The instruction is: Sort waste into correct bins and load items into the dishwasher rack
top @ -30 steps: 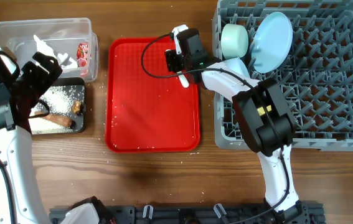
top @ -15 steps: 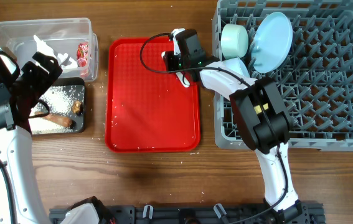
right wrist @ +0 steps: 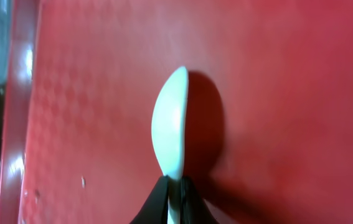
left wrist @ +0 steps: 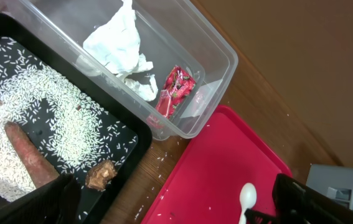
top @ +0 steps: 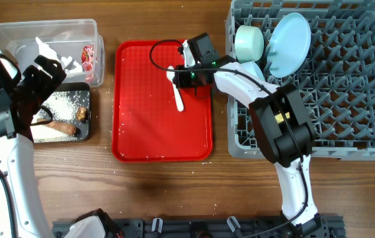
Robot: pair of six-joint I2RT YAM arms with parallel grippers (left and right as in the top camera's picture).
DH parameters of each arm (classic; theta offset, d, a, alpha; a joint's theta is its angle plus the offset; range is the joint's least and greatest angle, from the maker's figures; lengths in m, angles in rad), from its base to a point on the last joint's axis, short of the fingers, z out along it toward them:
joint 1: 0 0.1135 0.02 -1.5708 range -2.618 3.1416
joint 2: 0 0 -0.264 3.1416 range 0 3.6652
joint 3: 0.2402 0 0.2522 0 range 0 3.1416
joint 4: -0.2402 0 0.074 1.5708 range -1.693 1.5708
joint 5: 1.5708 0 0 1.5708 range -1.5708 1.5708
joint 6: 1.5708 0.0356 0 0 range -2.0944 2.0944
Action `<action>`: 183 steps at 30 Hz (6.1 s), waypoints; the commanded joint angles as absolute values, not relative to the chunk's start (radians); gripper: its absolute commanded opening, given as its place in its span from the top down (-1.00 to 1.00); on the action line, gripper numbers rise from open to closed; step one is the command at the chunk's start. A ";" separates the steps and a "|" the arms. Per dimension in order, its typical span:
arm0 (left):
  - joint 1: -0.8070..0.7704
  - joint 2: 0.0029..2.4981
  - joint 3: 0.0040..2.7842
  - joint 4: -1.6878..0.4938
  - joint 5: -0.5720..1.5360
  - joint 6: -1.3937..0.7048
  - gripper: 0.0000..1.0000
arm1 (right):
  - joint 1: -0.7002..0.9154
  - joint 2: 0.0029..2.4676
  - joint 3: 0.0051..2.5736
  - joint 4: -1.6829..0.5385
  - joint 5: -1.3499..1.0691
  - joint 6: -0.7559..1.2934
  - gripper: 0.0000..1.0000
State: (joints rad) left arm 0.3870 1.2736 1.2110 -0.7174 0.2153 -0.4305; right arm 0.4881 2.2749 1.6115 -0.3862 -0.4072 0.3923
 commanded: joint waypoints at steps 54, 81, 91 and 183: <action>0.385 1.273 1.222 -0.715 0.227 -0.415 -1.00 | 0.759 2.295 1.570 -0.310 -0.216 0.141 0.46; 0.385 1.273 1.222 -0.715 0.227 -0.415 -1.00 | 0.707 2.033 1.734 -0.849 -0.196 0.209 0.91; 0.385 1.273 1.222 -0.715 0.228 -0.415 -1.00 | 0.470 1.586 1.733 -1.056 0.072 0.422 0.91; 0.385 1.273 1.222 -0.715 0.227 -0.415 -1.00 | 0.100 0.067 0.097 -0.087 0.031 0.129 -0.99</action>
